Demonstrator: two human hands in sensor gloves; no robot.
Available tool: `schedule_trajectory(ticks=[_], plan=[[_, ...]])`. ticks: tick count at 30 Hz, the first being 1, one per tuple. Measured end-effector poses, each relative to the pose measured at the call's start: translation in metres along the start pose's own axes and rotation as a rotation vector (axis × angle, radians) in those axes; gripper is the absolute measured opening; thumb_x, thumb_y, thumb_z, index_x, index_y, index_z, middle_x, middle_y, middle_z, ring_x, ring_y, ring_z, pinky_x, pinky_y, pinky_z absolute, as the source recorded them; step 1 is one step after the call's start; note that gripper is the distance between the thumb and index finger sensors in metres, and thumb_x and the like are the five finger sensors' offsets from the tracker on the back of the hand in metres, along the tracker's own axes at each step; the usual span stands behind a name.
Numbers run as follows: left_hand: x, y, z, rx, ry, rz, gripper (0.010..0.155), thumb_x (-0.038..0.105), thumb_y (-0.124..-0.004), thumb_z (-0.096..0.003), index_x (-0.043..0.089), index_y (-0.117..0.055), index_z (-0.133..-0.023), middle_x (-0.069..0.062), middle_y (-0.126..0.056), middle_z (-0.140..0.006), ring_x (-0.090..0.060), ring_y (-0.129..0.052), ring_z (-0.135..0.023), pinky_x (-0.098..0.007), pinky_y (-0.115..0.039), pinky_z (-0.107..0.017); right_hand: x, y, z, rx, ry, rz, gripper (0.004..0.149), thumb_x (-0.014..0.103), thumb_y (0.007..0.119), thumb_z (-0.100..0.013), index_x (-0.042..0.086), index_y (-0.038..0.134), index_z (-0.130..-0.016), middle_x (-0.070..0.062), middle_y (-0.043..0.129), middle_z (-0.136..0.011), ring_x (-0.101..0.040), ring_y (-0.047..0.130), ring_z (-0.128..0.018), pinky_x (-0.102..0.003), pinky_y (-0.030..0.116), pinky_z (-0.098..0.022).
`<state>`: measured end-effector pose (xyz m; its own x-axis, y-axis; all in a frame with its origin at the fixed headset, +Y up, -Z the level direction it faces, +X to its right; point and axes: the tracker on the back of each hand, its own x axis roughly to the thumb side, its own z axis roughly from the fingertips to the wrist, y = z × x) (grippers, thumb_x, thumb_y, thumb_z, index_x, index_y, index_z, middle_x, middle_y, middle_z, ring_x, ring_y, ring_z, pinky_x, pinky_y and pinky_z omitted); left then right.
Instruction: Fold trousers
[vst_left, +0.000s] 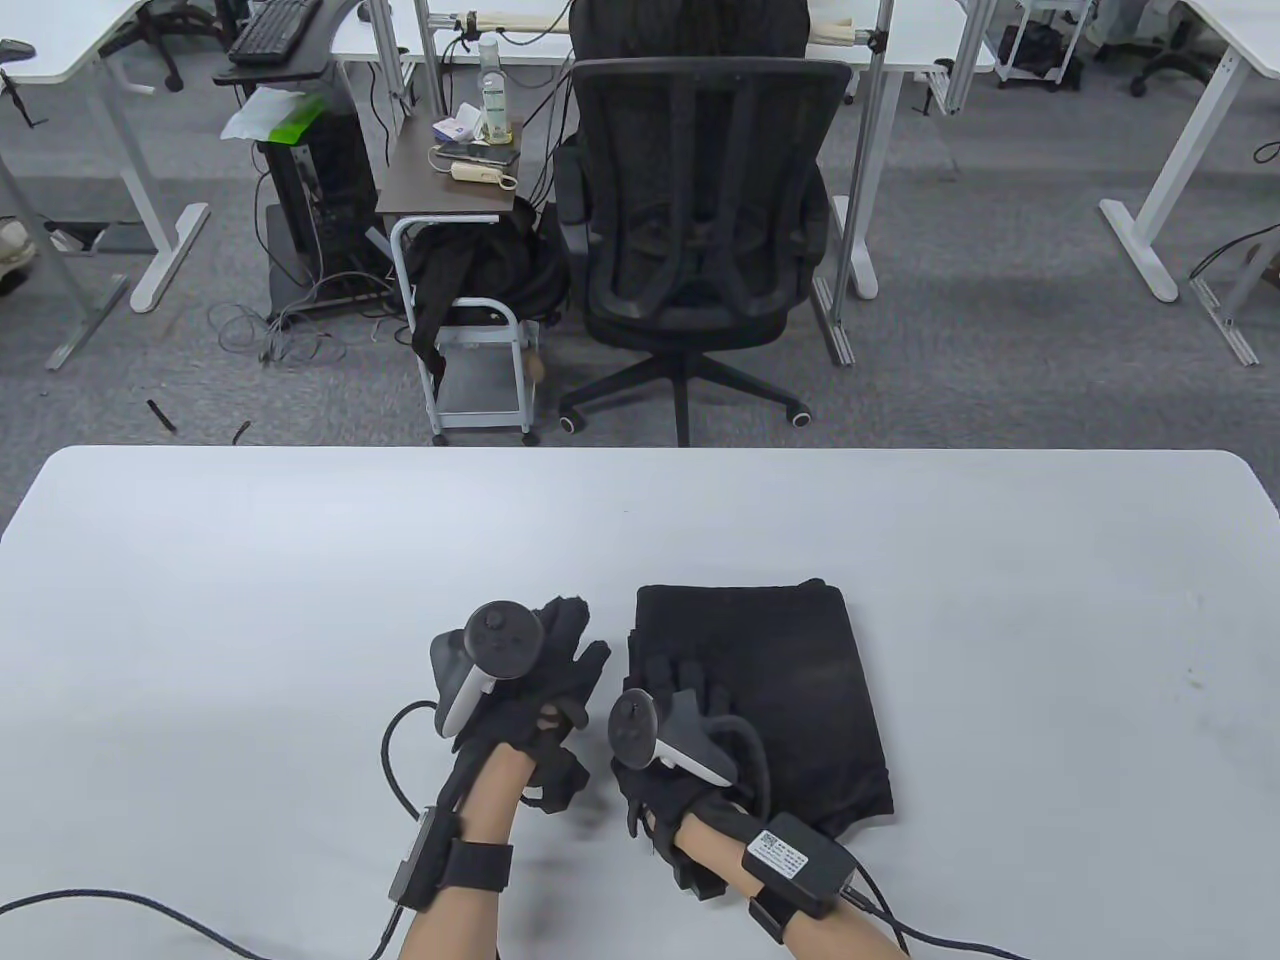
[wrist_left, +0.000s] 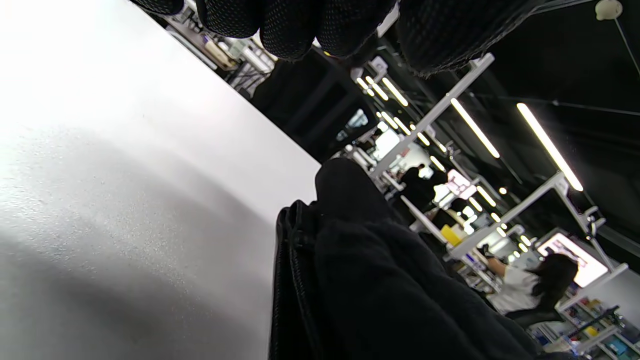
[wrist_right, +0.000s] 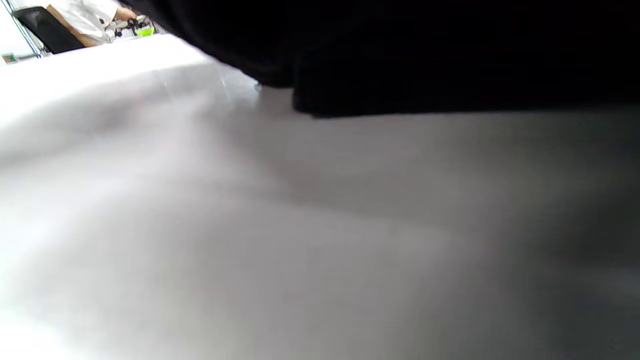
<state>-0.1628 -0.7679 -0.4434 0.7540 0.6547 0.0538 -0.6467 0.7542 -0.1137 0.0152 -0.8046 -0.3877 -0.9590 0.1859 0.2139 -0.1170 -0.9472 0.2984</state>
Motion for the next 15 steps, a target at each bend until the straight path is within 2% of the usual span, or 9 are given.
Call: schedule_trajectory(ticks=[6, 11, 15], plan=[[-0.003, -0.005, -0.002, -0.019, 0.013, -0.007, 0.065, 0.05, -0.072, -0.0498, 0.025, -0.053, -0.107, -0.01, -0.055, -0.12, -0.042, -0.05, -0.11, -0.061, -0.05, -0.076, -0.051, -0.014, -0.007, -0.021, 0.055, 0.034, 0.077, 0.049, 0.061, -0.051, 0.022, 0.019, -0.109, -0.013, 0.003, -0.113, -0.049, 0.013, -0.104, -0.068, 0.025, -0.073], [-0.006, -0.008, -0.003, -0.031, 0.023, -0.012, 0.065, 0.05, -0.072, -0.0498, 0.025, -0.053, -0.107, -0.01, -0.055, -0.119, -0.042, -0.05, -0.11, -0.061, -0.05, -0.076, -0.131, -0.033, -0.009, -0.062, 0.205, 0.02, 0.074, 0.048, 0.065, -0.05, 0.028, 0.024, -0.108, -0.009, 0.008, -0.113, -0.046, 0.018, -0.106, -0.066, 0.027, -0.074], [-0.006, -0.009, -0.003, -0.033, 0.032, -0.028, 0.065, 0.05, -0.072, -0.05, 0.025, -0.053, -0.107, -0.01, -0.055, -0.119, -0.042, -0.05, -0.11, -0.061, -0.05, -0.076, -0.204, -0.047, -0.002, -0.069, 0.404, 0.027, 0.072, 0.046, 0.067, -0.049, 0.035, 0.026, -0.107, -0.007, 0.009, -0.113, -0.045, 0.021, -0.106, -0.065, 0.028, -0.074]])
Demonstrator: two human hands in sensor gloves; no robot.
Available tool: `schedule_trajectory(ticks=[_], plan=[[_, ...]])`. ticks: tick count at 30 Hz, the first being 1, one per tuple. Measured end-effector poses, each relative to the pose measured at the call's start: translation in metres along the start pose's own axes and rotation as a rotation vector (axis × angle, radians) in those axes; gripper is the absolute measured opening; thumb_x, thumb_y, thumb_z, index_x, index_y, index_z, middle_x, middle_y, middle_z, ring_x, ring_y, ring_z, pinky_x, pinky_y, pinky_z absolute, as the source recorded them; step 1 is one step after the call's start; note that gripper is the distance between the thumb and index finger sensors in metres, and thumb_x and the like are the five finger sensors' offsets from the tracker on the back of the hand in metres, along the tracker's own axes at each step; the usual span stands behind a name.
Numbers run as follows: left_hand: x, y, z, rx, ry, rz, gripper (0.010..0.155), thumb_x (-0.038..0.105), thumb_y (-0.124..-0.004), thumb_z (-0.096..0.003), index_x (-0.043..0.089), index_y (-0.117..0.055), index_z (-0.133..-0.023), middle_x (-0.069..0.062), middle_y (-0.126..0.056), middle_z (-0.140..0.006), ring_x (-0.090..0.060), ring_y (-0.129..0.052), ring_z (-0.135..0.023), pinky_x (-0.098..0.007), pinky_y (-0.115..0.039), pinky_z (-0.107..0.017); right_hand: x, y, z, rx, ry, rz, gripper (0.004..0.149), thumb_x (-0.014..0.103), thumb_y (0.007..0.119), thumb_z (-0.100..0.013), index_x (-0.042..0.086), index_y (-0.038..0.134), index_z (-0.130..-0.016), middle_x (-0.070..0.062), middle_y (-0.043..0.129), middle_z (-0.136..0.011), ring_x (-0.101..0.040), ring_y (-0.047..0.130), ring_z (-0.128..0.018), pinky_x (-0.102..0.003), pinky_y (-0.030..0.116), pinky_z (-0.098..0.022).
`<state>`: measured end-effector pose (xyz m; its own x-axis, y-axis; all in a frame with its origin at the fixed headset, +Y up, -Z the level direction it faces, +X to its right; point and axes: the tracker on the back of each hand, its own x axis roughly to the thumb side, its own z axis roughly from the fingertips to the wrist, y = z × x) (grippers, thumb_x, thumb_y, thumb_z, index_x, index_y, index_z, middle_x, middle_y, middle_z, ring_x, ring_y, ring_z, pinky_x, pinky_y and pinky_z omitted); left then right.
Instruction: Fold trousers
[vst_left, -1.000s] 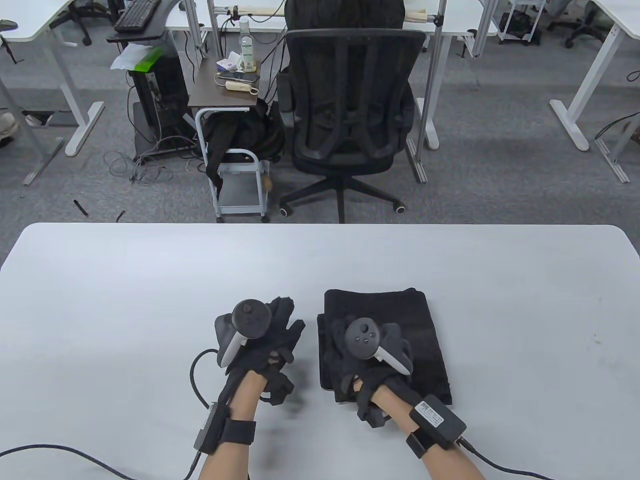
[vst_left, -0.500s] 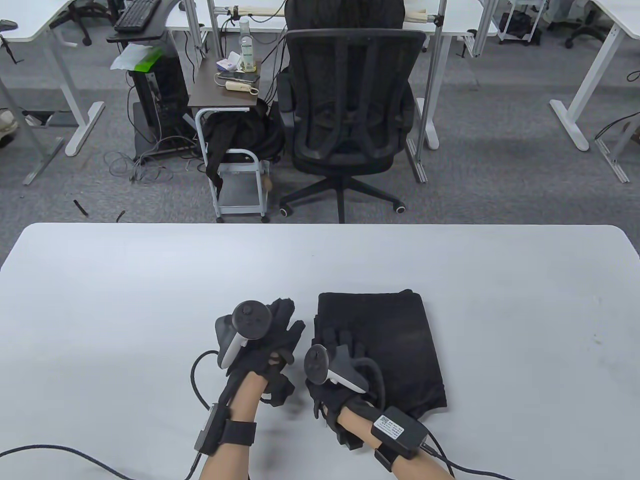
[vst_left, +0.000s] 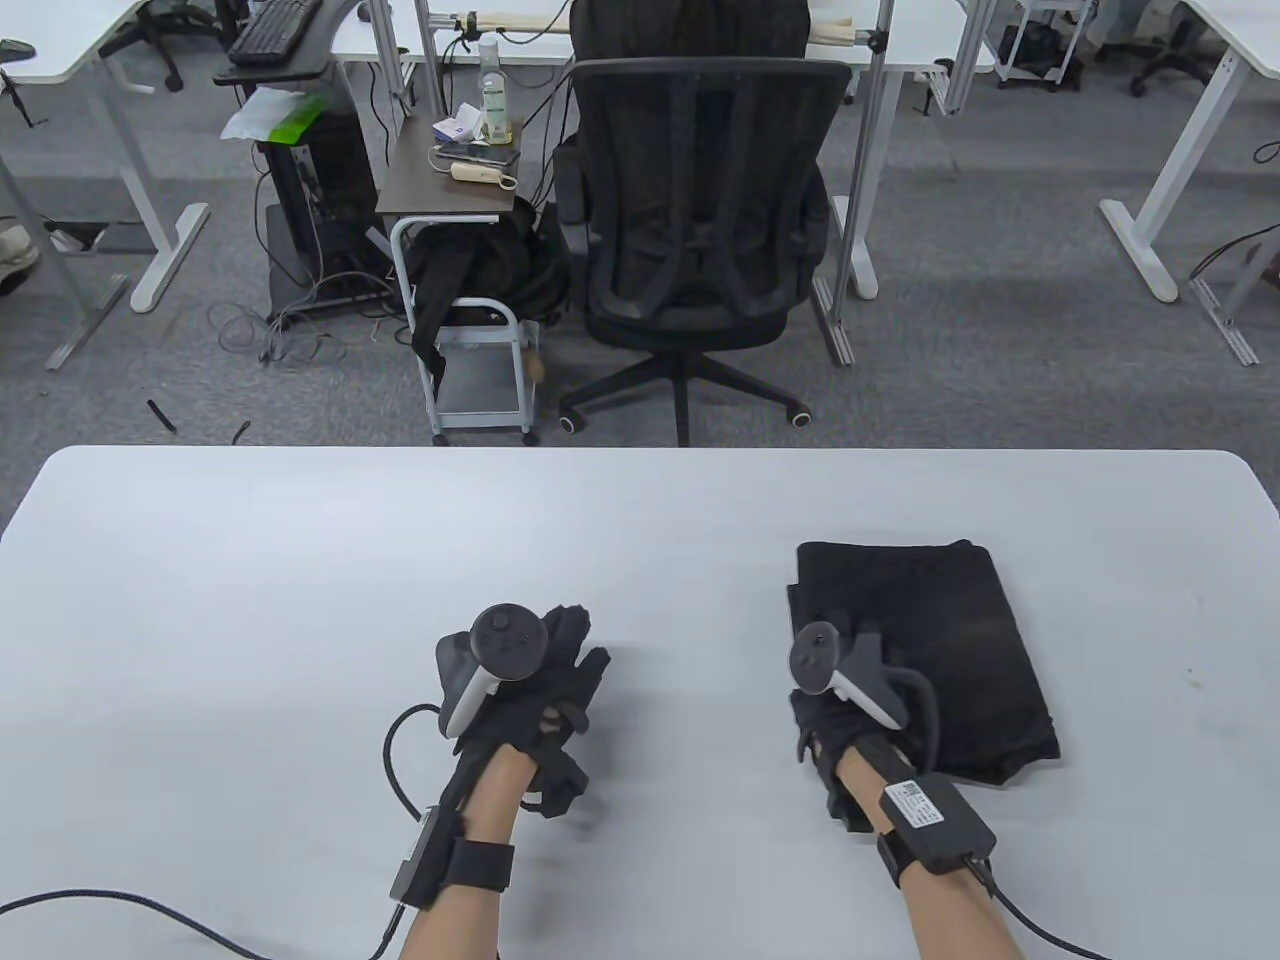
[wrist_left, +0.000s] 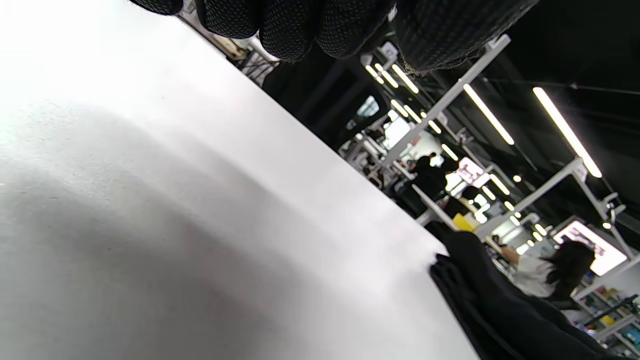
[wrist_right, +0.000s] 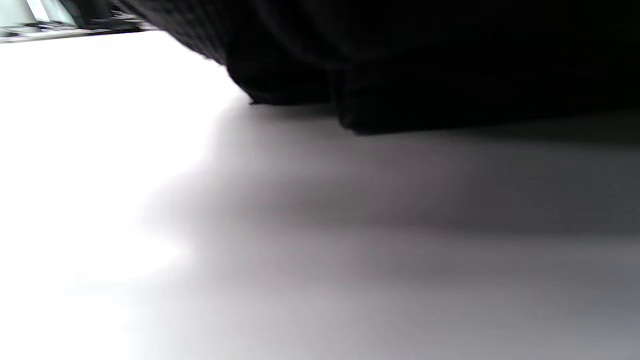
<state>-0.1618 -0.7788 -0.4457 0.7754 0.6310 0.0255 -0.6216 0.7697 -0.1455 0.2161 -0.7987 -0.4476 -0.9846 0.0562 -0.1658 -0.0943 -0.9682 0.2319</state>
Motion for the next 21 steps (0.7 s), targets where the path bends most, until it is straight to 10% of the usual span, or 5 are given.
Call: schedule_trajectory(ticks=[10, 21], plan=[[-0.005, -0.003, -0.003, -0.012, 0.022, -0.016, 0.065, 0.05, -0.072, -0.0501, 0.025, -0.053, -0.107, -0.01, -0.055, -0.119, -0.042, -0.05, -0.11, -0.061, -0.05, -0.076, -0.103, -0.012, -0.013, 0.043, 0.36, -0.006, 0.074, 0.046, 0.069, -0.048, 0.041, 0.022, -0.105, -0.004, 0.007, -0.114, -0.043, 0.019, -0.108, -0.065, 0.025, -0.076], [-0.003, -0.012, -0.003, -0.019, 0.026, -0.095, 0.064, 0.048, -0.071, -0.0505, 0.025, -0.052, -0.107, -0.01, -0.055, -0.119, -0.042, -0.05, -0.11, -0.061, -0.05, -0.076, -0.04, -0.034, 0.0, -0.083, 0.226, -0.04, 0.075, 0.053, 0.07, -0.047, 0.027, 0.038, -0.109, -0.01, 0.032, -0.116, -0.045, 0.038, -0.106, -0.066, 0.034, -0.074]])
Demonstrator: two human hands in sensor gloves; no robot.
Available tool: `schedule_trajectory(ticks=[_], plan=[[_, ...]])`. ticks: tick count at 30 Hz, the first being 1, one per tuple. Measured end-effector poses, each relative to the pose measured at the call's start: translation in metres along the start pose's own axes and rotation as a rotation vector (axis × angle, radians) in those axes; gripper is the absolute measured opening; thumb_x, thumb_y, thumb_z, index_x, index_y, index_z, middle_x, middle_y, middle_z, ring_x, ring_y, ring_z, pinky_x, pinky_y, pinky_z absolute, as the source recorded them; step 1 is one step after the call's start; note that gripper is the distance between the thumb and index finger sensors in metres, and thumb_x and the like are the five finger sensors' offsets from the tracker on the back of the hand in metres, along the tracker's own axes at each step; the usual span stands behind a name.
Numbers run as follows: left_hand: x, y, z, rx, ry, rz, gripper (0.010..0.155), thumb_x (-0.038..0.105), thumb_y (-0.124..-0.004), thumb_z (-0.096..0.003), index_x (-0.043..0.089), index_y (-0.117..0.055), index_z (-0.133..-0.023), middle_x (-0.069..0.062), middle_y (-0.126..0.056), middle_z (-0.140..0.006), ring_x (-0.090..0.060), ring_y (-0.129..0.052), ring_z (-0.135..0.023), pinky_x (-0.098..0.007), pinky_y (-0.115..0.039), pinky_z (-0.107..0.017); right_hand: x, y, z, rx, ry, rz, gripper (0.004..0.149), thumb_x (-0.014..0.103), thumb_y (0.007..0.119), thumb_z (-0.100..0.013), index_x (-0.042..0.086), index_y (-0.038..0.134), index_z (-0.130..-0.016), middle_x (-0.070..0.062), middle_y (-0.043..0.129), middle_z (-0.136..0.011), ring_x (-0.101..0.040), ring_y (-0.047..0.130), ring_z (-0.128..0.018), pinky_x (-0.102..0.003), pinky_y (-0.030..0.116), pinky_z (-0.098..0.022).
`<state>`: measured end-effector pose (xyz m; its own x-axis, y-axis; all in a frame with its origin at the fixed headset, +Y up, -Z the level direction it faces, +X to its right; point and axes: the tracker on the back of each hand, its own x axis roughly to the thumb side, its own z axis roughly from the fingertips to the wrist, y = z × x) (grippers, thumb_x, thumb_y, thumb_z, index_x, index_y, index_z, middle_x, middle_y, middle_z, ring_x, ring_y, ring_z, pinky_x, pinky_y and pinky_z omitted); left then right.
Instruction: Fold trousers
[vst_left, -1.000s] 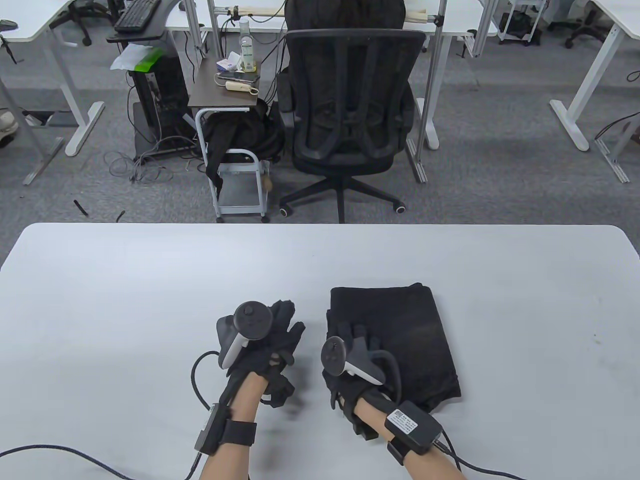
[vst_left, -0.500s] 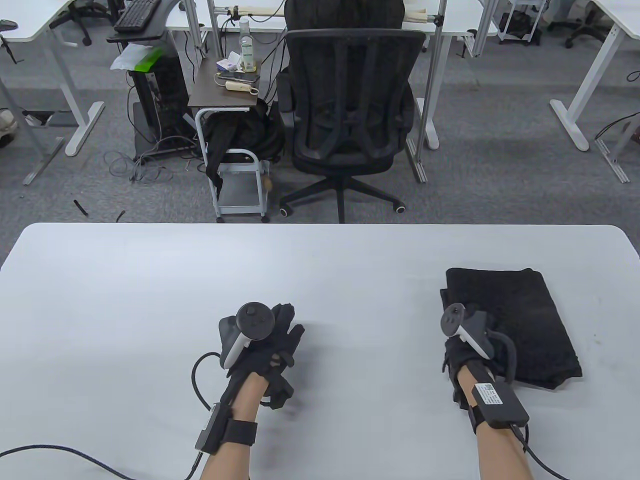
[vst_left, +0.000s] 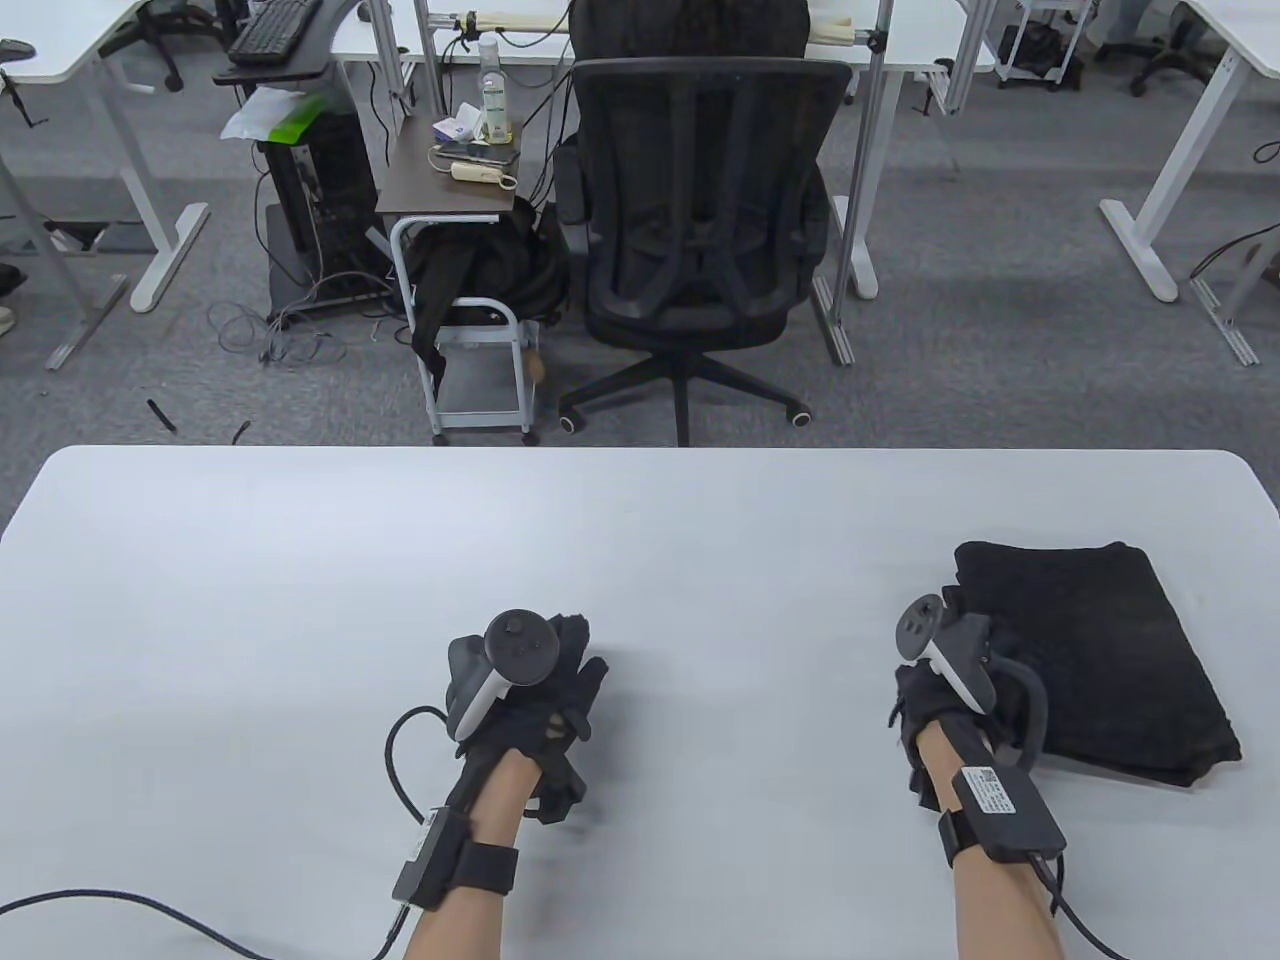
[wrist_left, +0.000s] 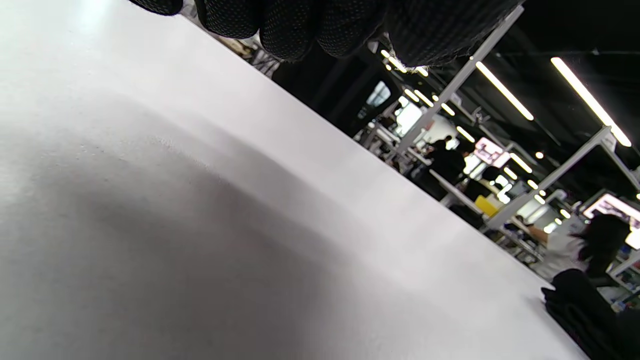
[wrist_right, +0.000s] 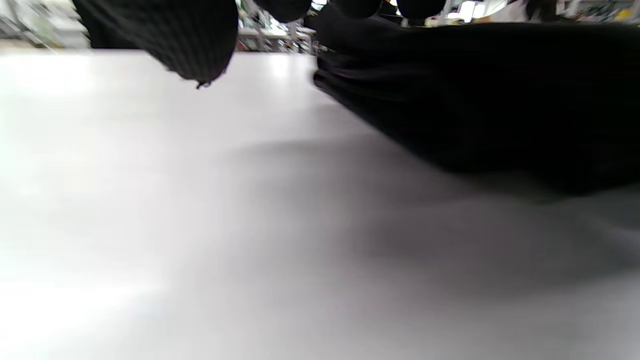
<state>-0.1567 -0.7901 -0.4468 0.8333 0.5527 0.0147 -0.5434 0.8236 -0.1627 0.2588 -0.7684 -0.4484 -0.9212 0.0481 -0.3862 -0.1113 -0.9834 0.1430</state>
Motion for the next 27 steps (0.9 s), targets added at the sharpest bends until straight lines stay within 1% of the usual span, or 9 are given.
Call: schedule_trajectory(ticks=[2, 4, 6, 9, 15, 17, 19, 22, 27], plan=[[0.0, -0.001, 0.001, 0.003, 0.003, -0.022, 0.064, 0.048, -0.072, -0.0504, 0.025, -0.052, -0.107, -0.01, -0.055, -0.119, -0.042, -0.05, -0.11, -0.061, -0.05, -0.076, 0.021, -0.006, 0.011, -0.042, -0.074, -0.063, 0.075, 0.053, 0.07, -0.047, 0.026, 0.038, -0.109, -0.01, 0.033, -0.116, -0.045, 0.037, -0.106, -0.066, 0.034, -0.074], [-0.001, -0.002, 0.002, 0.007, 0.007, -0.034, 0.065, 0.049, -0.072, -0.0504, 0.025, -0.05, -0.107, -0.009, -0.052, -0.12, -0.042, -0.048, -0.11, -0.061, -0.05, -0.076, 0.039, -0.011, 0.021, -0.116, -0.126, -0.061, 0.075, 0.053, 0.07, -0.047, 0.025, 0.039, -0.109, -0.011, 0.033, -0.116, -0.045, 0.036, -0.107, -0.067, 0.032, -0.074], [-0.002, -0.002, 0.003, 0.019, 0.01, -0.05, 0.066, 0.048, -0.072, -0.0503, 0.027, -0.048, -0.108, -0.009, -0.048, -0.121, -0.041, -0.045, -0.111, -0.061, -0.048, -0.076, 0.054, -0.014, 0.029, -0.146, -0.191, -0.074, 0.075, 0.054, 0.069, -0.047, 0.025, 0.038, -0.109, -0.01, 0.031, -0.116, -0.045, 0.034, -0.107, -0.067, 0.031, -0.074], [-0.003, -0.001, 0.005, 0.031, 0.015, -0.084, 0.068, 0.049, -0.072, -0.0502, 0.029, -0.043, -0.108, -0.004, -0.04, -0.123, -0.04, -0.038, -0.113, -0.061, -0.045, -0.077, 0.081, -0.015, 0.043, -0.17, -0.308, -0.178, 0.076, 0.054, 0.07, -0.046, 0.024, 0.038, -0.109, -0.011, 0.029, -0.116, -0.046, 0.031, -0.107, -0.067, 0.031, -0.074], [-0.009, 0.004, 0.008, 0.06, 0.023, -0.12, 0.071, 0.052, -0.073, -0.0494, 0.033, -0.038, -0.109, 0.003, -0.028, -0.124, -0.034, -0.022, -0.115, -0.06, -0.036, -0.079, 0.118, -0.001, 0.061, -0.114, -0.516, -0.325, 0.077, 0.055, 0.069, -0.046, 0.024, 0.037, -0.109, -0.01, 0.022, -0.116, -0.044, 0.021, -0.107, -0.068, 0.023, -0.073], [-0.011, 0.003, 0.008, 0.063, 0.025, -0.134, 0.072, 0.052, -0.073, -0.0492, 0.035, -0.037, -0.109, 0.005, -0.023, -0.124, -0.032, -0.017, -0.115, -0.06, -0.033, -0.08, 0.124, 0.008, 0.062, -0.096, -0.538, -0.328, 0.077, 0.055, 0.069, -0.046, 0.024, 0.037, -0.109, -0.01, 0.022, -0.116, -0.044, 0.02, -0.107, -0.068, 0.022, -0.073], [-0.012, 0.002, 0.008, 0.06, 0.03, -0.153, 0.073, 0.053, -0.073, -0.0489, 0.036, -0.035, -0.109, 0.007, -0.02, -0.124, -0.029, -0.012, -0.114, -0.06, -0.03, -0.08, 0.127, 0.017, 0.061, -0.029, -0.565, -0.308, 0.078, 0.055, 0.069, -0.047, 0.025, 0.035, -0.11, -0.01, 0.018, -0.115, -0.043, 0.012, -0.106, -0.068, 0.017, -0.072], [-0.014, -0.001, 0.006, 0.051, 0.037, -0.182, 0.074, 0.055, -0.073, -0.0484, 0.038, -0.034, -0.109, 0.01, -0.016, -0.124, -0.027, -0.007, -0.114, -0.059, -0.025, -0.08, 0.126, 0.027, 0.057, -0.006, -0.57, -0.306, 0.079, 0.055, 0.069, -0.046, 0.025, 0.033, -0.109, -0.009, 0.015, -0.115, -0.042, 0.008, -0.106, -0.068, 0.013, -0.071], [-0.014, -0.003, 0.006, 0.036, 0.067, -0.237, 0.075, 0.059, -0.072, -0.048, 0.04, -0.032, -0.109, 0.011, -0.016, -0.124, -0.026, -0.007, -0.114, -0.059, -0.024, -0.08, 0.122, 0.034, 0.053, 0.021, -0.578, -0.285, 0.081, 0.058, 0.068, -0.046, 0.026, 0.029, -0.109, -0.008, 0.011, -0.114, -0.042, 0.005, -0.105, -0.067, 0.011, -0.071]])
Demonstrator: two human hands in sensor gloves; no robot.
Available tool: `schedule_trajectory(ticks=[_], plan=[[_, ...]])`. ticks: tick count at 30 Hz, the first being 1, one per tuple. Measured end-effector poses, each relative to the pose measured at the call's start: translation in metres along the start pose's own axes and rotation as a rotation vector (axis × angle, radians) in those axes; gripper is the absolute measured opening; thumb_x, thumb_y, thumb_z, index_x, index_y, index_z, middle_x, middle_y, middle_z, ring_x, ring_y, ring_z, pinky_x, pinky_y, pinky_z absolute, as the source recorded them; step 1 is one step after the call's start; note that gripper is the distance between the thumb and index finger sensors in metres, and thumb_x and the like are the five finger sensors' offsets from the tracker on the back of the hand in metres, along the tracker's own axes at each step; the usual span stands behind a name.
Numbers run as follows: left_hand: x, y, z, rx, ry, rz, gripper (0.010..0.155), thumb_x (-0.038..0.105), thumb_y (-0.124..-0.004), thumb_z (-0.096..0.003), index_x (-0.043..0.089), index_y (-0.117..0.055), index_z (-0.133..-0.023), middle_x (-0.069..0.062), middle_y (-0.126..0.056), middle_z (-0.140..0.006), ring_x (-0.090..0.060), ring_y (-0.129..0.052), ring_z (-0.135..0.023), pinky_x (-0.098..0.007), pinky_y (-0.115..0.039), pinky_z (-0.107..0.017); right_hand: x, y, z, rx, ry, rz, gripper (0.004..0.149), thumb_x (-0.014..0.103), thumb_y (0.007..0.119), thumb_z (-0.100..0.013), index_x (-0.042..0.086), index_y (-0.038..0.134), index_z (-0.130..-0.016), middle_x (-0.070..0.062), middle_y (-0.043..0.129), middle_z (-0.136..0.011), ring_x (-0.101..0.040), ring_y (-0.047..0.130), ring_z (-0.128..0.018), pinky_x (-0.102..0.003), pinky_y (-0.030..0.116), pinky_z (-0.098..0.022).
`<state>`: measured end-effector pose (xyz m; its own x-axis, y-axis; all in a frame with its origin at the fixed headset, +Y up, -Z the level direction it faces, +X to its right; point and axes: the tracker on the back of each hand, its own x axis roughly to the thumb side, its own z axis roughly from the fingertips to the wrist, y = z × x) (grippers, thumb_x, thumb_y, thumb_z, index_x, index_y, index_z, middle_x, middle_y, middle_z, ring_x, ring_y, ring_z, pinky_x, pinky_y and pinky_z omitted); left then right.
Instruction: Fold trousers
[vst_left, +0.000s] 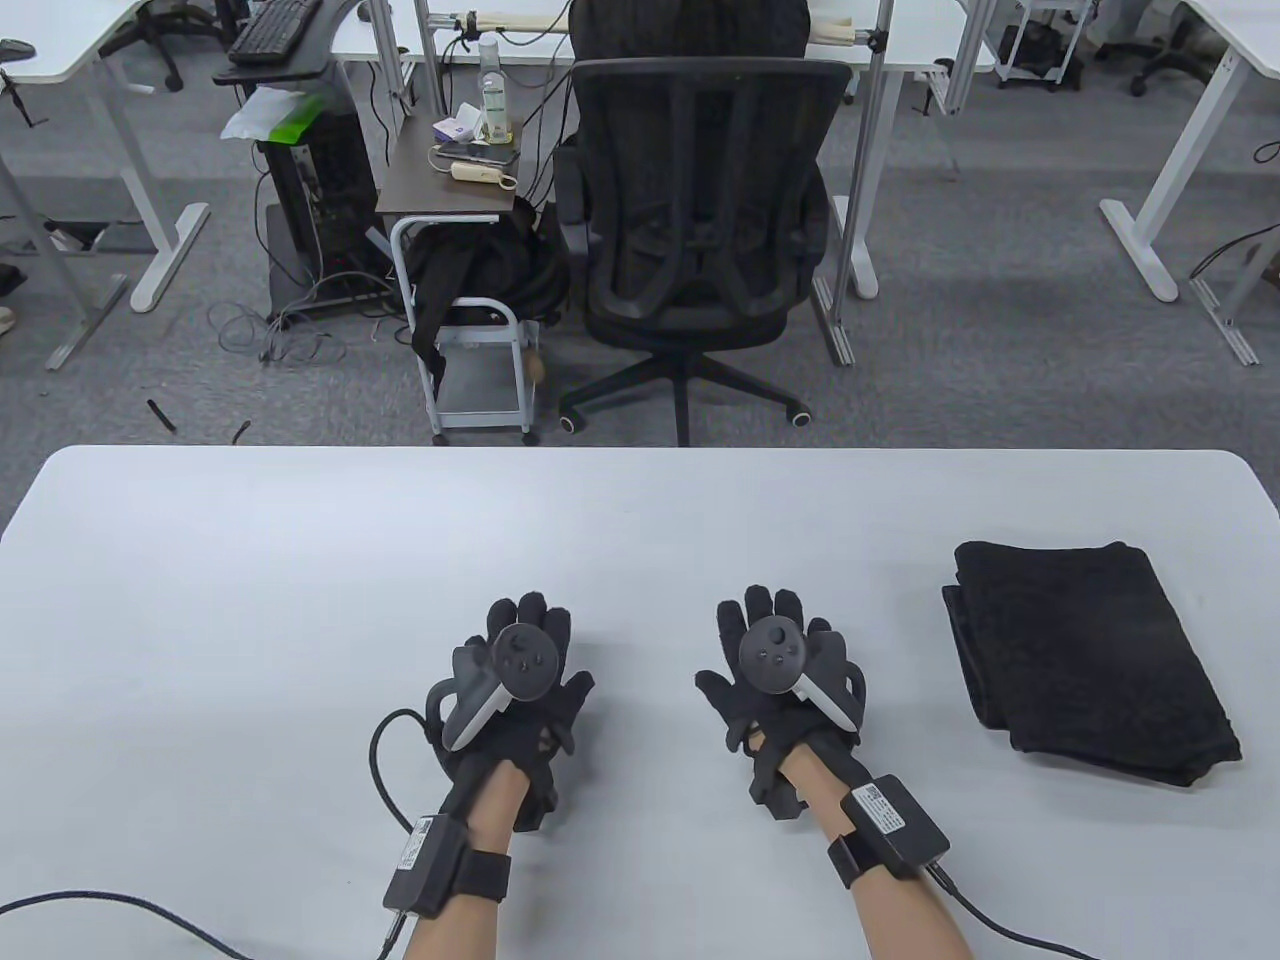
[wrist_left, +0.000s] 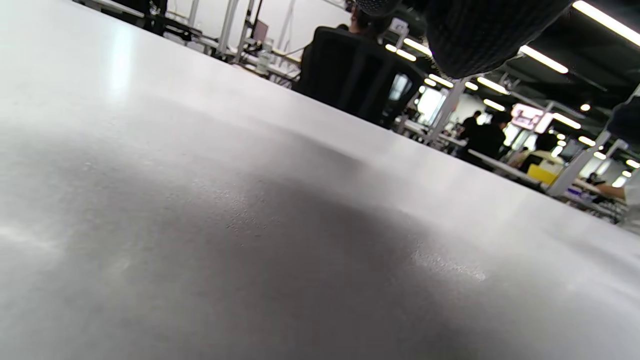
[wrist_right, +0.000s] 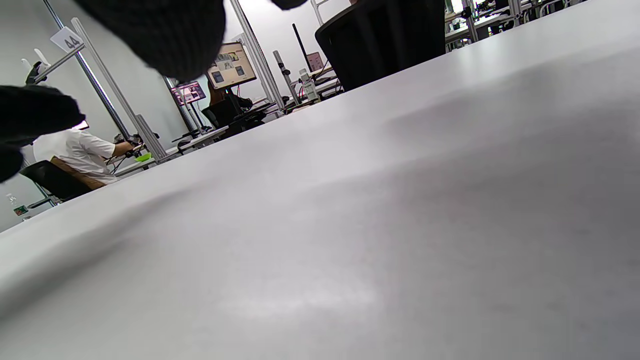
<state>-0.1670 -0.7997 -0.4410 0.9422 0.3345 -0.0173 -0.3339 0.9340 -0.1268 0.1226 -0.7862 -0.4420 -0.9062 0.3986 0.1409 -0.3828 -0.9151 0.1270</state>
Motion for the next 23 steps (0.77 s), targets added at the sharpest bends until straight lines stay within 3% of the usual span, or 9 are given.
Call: schedule_trajectory(ticks=[23], plan=[[0.002, 0.0, -0.001, 0.008, -0.006, -0.016, 0.075, 0.059, -0.072, -0.0477, 0.038, -0.034, -0.109, 0.008, -0.021, -0.124, -0.027, -0.013, -0.115, -0.059, -0.026, -0.08, -0.014, 0.003, 0.0, 0.041, 0.053, 0.029, 0.085, 0.06, 0.067, -0.045, 0.025, 0.022, -0.109, -0.01, 0.005, -0.112, -0.041, 0.002, -0.104, -0.067, 0.008, -0.07]])
